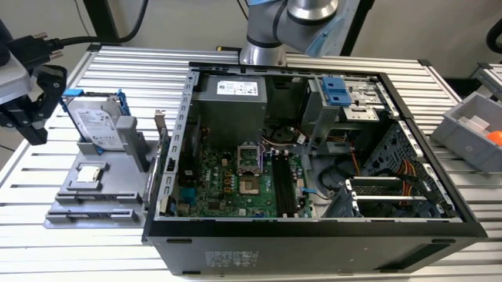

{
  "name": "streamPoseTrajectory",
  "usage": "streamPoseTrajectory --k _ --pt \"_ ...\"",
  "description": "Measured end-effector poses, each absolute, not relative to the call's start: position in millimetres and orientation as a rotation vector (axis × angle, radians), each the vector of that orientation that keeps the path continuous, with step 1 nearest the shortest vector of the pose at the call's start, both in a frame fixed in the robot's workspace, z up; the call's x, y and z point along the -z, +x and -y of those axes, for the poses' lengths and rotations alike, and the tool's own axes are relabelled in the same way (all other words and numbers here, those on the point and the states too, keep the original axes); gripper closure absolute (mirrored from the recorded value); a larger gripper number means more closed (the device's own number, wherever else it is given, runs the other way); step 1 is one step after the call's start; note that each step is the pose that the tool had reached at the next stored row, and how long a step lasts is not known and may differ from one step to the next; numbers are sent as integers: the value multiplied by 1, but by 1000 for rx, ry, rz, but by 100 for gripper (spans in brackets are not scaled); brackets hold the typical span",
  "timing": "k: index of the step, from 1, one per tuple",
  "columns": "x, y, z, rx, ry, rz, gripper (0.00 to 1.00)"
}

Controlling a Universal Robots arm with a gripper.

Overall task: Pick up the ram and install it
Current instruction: 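Pick up the ram and move it above insertion slot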

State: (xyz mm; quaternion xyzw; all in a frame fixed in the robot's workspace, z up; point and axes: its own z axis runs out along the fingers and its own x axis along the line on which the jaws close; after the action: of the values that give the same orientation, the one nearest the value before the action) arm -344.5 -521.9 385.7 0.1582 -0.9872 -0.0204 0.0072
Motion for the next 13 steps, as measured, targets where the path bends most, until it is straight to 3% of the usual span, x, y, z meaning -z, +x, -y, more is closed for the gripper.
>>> streamPoseTrajectory --k 13 --pt "-386 -345 522 59 666 3067 100"
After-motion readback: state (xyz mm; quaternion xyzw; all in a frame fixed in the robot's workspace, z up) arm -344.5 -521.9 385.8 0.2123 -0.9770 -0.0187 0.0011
